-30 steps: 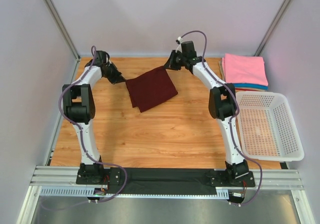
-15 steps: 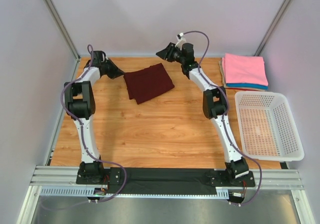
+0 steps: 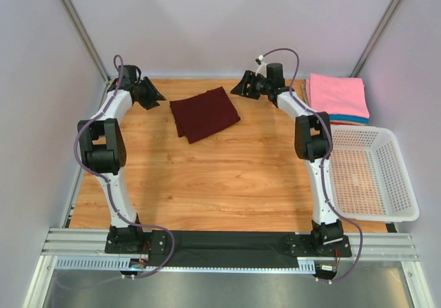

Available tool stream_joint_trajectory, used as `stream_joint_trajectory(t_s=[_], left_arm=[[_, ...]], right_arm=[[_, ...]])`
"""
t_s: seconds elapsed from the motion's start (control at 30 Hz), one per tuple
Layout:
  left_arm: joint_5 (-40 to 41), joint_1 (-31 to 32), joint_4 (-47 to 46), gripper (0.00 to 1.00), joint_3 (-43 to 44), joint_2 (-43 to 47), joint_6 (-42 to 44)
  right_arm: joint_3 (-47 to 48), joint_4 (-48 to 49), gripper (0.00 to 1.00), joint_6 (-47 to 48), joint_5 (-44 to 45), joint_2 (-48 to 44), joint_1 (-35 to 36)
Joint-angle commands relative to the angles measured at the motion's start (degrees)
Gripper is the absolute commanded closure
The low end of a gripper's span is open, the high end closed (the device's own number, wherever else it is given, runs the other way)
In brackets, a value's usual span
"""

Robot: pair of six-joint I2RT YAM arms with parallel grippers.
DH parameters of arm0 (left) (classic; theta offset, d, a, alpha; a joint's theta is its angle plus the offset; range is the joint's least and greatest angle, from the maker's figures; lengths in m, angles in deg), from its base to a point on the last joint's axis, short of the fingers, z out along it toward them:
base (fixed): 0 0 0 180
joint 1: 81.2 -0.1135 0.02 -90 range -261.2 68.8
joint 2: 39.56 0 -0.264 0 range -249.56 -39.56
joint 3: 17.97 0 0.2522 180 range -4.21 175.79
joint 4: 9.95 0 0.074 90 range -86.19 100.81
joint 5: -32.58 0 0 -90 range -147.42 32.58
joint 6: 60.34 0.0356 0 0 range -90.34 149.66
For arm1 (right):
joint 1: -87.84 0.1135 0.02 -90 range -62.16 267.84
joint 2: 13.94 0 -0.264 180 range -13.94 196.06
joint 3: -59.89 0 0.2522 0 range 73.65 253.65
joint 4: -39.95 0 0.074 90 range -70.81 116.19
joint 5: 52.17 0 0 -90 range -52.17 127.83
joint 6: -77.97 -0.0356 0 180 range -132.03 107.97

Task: Fold and stack the t-shirts
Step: Fold the tshirt

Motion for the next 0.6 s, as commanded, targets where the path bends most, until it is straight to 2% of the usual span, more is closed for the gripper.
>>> stream_joint_trajectory(t_s=[0.0, 0.17, 0.2, 0.3, 0.4, 0.47, 0.53, 0.57], left_arm=[[-0.9, 2.6, -0.5, 0.52, -6.0, 7.3, 3.2], [-4.1, 3.6, -6.1, 0.5, -17.3, 10.2, 2.9], [-4.5, 5.7, -7.0, 0.5, -18.5, 10.1, 2.9], [-6.7, 6.6, -8.4, 0.5, -20.2, 8.3, 3.0], [-7.9, 7.3, -9.7, 0.5, -20.8, 6.5, 2.8], [-8.1, 7.8, -10.5, 0.5, -21.2, 5.6, 2.9], [-8.5, 8.1, -10.1, 0.51, -21.4, 4.8, 3.0], [-8.9, 8.1, -10.3, 0.59, -21.7, 4.4, 3.0]], right_arm=[[-4.2, -3.5, 0.35, 4.7, -6.3, -6.2, 0.3], [-10.6, -4.4, 0.35, 8.0, -8.5, -8.2, 0.4], [-11.1, -4.5, 0.35, 8.2, -9.2, -8.4, 0.5], [-14.9, -3.6, 0.36, 9.1, -11.6, -9.7, 1.0], [-16.9, -5.4, 0.37, 11.1, -9.8, -11.1, 2.0], [-19.5, -5.1, 0.41, 11.2, -8.8, -11.8, 2.5], [-22.0, -4.7, 0.51, 10.7, -8.2, -13.0, 2.5], [-23.1, -4.2, 0.56, 10.5, -8.4, -13.5, 2.6]])
